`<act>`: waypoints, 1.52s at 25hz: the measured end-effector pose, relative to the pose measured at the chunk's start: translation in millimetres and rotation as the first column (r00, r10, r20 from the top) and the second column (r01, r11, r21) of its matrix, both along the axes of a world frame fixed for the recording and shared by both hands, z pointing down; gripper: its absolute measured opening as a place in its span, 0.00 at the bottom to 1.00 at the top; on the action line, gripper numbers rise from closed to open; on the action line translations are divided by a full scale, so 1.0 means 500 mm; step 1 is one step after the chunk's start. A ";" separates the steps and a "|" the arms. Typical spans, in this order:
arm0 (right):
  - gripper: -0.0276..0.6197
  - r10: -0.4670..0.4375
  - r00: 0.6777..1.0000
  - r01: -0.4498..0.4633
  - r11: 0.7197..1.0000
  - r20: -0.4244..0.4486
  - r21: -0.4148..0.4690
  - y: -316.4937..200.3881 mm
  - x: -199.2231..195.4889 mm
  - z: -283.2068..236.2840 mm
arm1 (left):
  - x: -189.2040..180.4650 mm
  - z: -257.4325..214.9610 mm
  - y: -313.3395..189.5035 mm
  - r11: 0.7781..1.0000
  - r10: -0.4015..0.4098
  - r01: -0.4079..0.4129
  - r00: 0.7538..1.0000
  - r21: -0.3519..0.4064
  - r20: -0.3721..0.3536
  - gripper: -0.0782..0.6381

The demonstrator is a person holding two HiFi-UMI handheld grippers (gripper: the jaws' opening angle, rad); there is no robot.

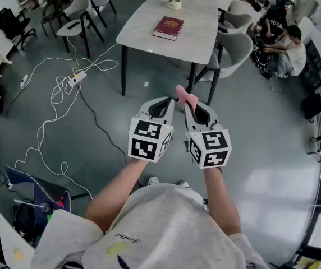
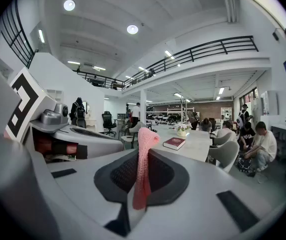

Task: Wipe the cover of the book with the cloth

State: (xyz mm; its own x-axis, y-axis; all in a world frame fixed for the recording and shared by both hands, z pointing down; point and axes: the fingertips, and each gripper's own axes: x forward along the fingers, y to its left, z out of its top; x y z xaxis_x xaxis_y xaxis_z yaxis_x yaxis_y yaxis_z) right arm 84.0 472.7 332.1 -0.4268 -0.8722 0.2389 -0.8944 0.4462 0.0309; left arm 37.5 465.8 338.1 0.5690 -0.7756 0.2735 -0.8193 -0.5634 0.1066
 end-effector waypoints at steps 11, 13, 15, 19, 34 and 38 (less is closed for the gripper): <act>0.07 0.010 1.000 -0.010 1.000 -0.020 -0.003 -0.023 -0.004 0.002 | 0.003 -0.001 -0.032 1.000 0.025 -0.025 1.000 -0.004 -0.014 0.12; 0.07 0.012 1.000 -0.012 1.000 -0.022 -0.006 -0.027 -0.004 0.004 | 0.002 -0.004 -0.038 1.000 0.028 -0.028 0.999 -0.001 -0.016 0.12; 0.07 0.013 1.000 -0.014 1.000 -0.023 -0.006 -0.034 -0.003 0.006 | 0.001 -0.005 -0.047 1.000 0.027 -0.027 0.999 0.000 -0.020 0.12; 0.07 0.011 1.000 -0.011 1.000 -0.016 -0.009 -0.057 0.004 0.015 | 0.007 0.003 -0.069 1.000 0.026 -0.026 0.999 -0.005 -0.018 0.12; 0.07 -0.044 0.999 0.044 0.999 0.028 -0.012 -0.303 0.076 0.034 | 0.087 0.028 -0.300 0.999 -0.009 0.009 1.000 -0.031 0.011 0.12; 0.07 -0.063 0.997 0.064 0.998 0.040 -0.018 -0.397 0.124 0.030 | 0.135 0.029 -0.388 0.999 -0.027 0.028 1.000 -0.040 0.016 0.12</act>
State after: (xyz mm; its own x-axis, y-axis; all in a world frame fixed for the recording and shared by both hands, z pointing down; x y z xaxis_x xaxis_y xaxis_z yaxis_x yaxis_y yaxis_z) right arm 145.9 274.0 347.4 -0.4906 -0.8384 0.2374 -0.8646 0.5023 -0.0127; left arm 105.0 271.8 352.4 0.5432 -0.7788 0.3137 -0.8360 -0.5364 0.1160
